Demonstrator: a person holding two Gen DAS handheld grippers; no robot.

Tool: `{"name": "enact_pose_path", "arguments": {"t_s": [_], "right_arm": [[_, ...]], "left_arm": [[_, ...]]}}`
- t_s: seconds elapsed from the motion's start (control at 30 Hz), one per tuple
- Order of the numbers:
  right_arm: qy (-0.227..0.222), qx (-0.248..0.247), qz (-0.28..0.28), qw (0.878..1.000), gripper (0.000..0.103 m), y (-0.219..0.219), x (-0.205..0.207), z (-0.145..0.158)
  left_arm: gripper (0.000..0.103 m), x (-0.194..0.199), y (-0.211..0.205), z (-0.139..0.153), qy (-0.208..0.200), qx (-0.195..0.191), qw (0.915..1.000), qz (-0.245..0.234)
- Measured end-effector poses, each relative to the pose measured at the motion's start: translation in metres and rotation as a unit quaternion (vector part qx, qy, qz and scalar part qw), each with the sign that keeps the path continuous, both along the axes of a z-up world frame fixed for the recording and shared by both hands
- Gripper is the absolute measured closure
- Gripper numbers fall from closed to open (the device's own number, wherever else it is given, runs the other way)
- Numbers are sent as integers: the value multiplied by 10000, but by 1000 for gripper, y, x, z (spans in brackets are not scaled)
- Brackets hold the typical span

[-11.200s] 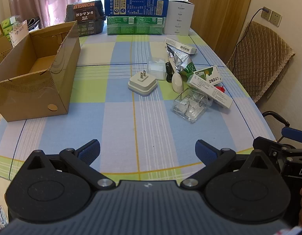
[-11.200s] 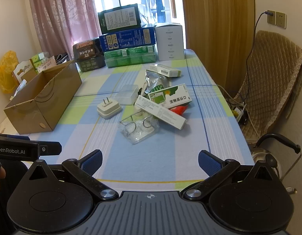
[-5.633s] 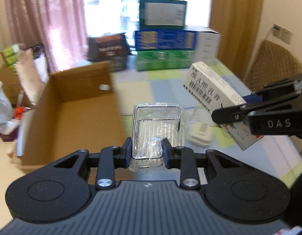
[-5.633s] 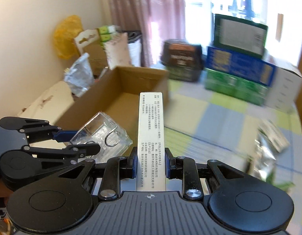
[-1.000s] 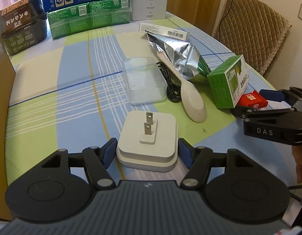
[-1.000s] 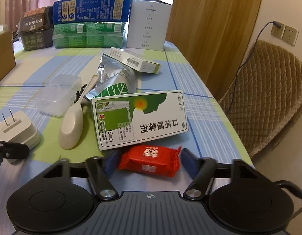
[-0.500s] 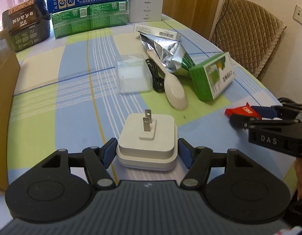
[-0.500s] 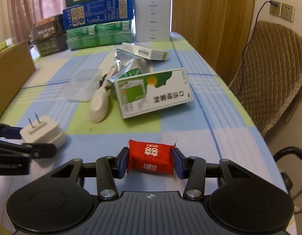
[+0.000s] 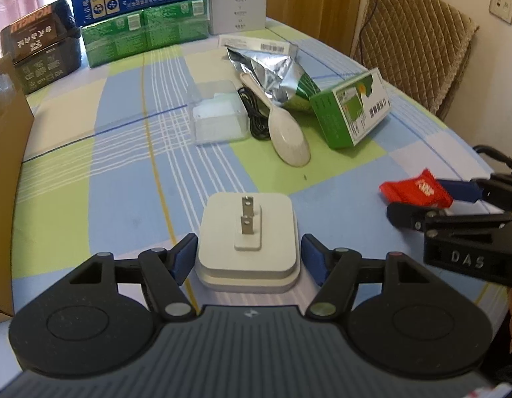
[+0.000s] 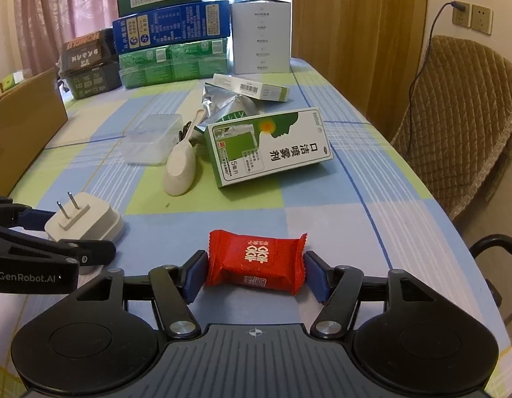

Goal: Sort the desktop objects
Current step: 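Grasp the white plug adapter with left tool while right tool grasps red candy packet, then carry plug and red packet into the cardboard box and open both tools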

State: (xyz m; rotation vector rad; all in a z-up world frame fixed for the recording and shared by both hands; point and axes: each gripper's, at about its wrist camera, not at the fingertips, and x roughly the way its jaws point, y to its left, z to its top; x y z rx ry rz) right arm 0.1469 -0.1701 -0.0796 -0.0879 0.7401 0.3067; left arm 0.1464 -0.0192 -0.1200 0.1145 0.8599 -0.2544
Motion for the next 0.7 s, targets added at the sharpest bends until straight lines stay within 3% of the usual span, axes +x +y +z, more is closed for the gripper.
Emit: {"name": "enact_pose_path", "arguments": {"t_s": [0.2,0.33,0.47,0.7], "right_arm": [[-28,23,-94,9999,43,-1,0,0],[-59,18,-111,9999,55,-2,0,0],[-95,3,-91,9999,61,-1,-1,0],[-190,56,-28,9998,62,0,-5,7]], "left_arm": [[39,1,2,-1,-7,-39,10000,37],[41,2,1,0,16,-33,10000,32],[43,2,0,0,11,-12,10000,21],[43,-3,-3,5,-53,12,10000,-57]]}}
